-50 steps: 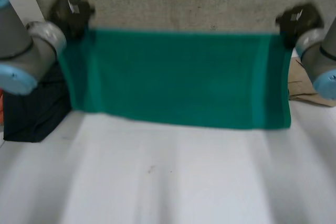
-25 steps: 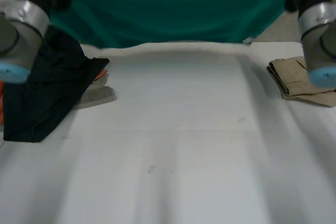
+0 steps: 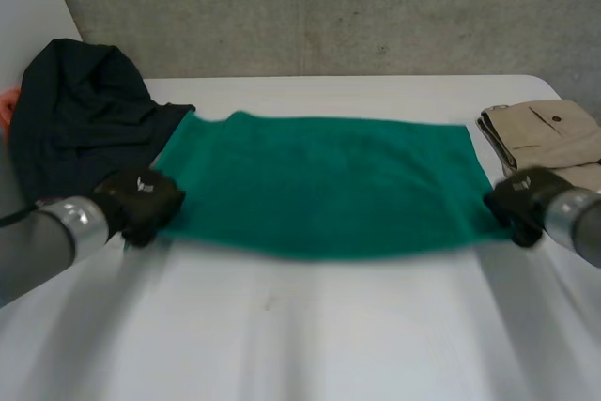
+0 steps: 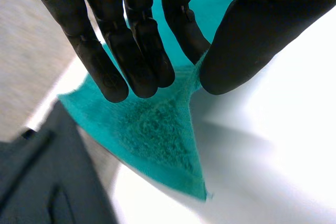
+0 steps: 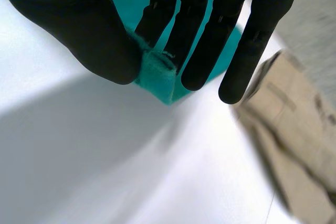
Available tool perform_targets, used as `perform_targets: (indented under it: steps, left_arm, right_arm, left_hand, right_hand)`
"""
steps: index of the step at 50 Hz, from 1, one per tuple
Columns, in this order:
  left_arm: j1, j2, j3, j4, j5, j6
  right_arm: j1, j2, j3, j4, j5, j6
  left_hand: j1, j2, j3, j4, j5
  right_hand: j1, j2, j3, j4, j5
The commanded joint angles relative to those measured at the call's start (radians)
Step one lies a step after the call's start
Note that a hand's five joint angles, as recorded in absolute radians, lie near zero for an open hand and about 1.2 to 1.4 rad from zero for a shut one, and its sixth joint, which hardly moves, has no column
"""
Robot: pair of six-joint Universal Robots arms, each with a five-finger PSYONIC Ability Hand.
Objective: Fold the laundry.
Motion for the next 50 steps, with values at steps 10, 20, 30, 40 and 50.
perform_targets:
  steps: [10, 20, 30, 40, 50]
  left_arm:
    - [-0.042, 0.102, 0.100, -0.551, -0.074, 0.253]
    - [-0.111, -0.210, 0.513, -0.329, -0.143, 0.105]
    - [-0.152, -0.488, 0.881, -0.261, -0.235, 0.020]
    - [-0.189, -0.659, 1.081, -0.126, -0.270, -0.014]
    - [-0.224, -0.717, 1.096, 0.035, -0.286, -0.067]
  right_arm:
    - [-0.094, -0.130, 0.107, 0.171, -0.098, -0.260]
    - [-0.029, 0.130, -0.145, -0.047, -0.009, -0.025]
    - [0.021, 0.311, -0.349, -0.248, 0.077, 0.044]
    - [0.058, 0.467, -0.517, -0.381, 0.111, 0.044]
    - [0.093, 0.573, -0.577, -0.533, 0.198, 0.050]
  left_hand:
    - [0.227, 0.196, 0.201, 0.194, 0.217]
    - [0.227, 0.196, 0.201, 0.194, 0.217]
    - [0.227, 0.196, 0.201, 0.194, 0.217]
    - [0.227, 0.196, 0.201, 0.194, 0.217]
    - [-0.995, -1.026, -1.021, -1.028, -1.004]
  right_hand:
    - [0.248, 0.211, 0.206, 0.198, 0.199]
    - [0.248, 0.211, 0.206, 0.198, 0.199]
    - [0.248, 0.211, 0.206, 0.198, 0.199]
    - [0.248, 0.211, 0.206, 0.198, 0.199]
    - [-0.974, -1.011, -1.015, -1.024, -1.023]
